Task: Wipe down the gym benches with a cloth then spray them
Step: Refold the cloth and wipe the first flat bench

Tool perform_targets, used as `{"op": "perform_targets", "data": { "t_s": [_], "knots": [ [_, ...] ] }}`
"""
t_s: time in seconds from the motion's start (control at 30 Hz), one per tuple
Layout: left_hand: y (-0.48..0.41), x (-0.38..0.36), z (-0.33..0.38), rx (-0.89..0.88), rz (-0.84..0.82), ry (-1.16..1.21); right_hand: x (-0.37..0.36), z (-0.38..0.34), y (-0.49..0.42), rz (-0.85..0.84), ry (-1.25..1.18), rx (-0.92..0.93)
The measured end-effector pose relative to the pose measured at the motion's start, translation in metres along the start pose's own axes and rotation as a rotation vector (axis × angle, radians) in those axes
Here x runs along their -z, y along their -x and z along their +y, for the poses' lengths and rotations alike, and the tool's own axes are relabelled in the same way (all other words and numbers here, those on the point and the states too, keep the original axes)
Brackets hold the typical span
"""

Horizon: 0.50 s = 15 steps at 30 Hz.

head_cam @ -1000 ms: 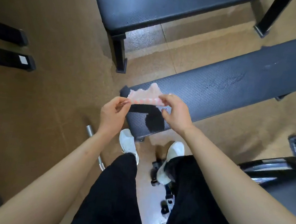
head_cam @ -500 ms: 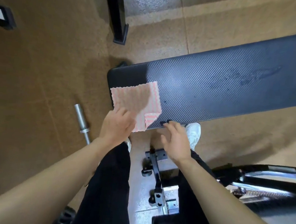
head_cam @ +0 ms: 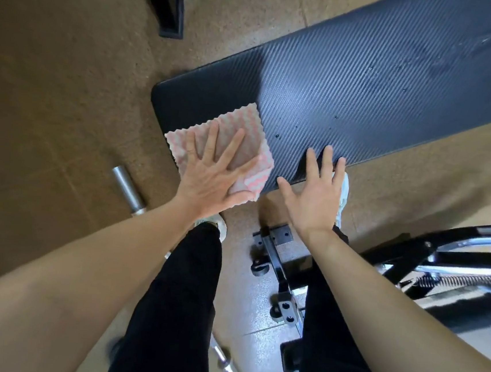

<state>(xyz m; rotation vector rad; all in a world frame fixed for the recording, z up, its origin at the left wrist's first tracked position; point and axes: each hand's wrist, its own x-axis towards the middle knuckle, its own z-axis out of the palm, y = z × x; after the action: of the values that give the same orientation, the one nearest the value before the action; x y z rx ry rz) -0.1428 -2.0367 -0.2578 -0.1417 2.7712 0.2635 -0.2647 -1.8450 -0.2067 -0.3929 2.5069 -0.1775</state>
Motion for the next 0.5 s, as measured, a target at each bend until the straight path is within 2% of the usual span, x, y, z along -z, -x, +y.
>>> {"op": "perform_targets", "data": {
  "t_s": [0.2,0.33,0.5],
  "knots": [
    [-0.011,0.009,-0.019,-0.015,-0.017,0.015,-0.003,-0.003,-0.002,0.033,-0.006,-0.016],
    [-0.043,0.031,-0.044,0.104,-0.040,0.019,-0.005,0.000,-0.002,0.061,-0.022,-0.008],
    [-0.094,0.055,-0.052,0.197,0.012,0.008,-0.006,0.009,-0.004,0.088,-0.021,0.037]
  ]
}}
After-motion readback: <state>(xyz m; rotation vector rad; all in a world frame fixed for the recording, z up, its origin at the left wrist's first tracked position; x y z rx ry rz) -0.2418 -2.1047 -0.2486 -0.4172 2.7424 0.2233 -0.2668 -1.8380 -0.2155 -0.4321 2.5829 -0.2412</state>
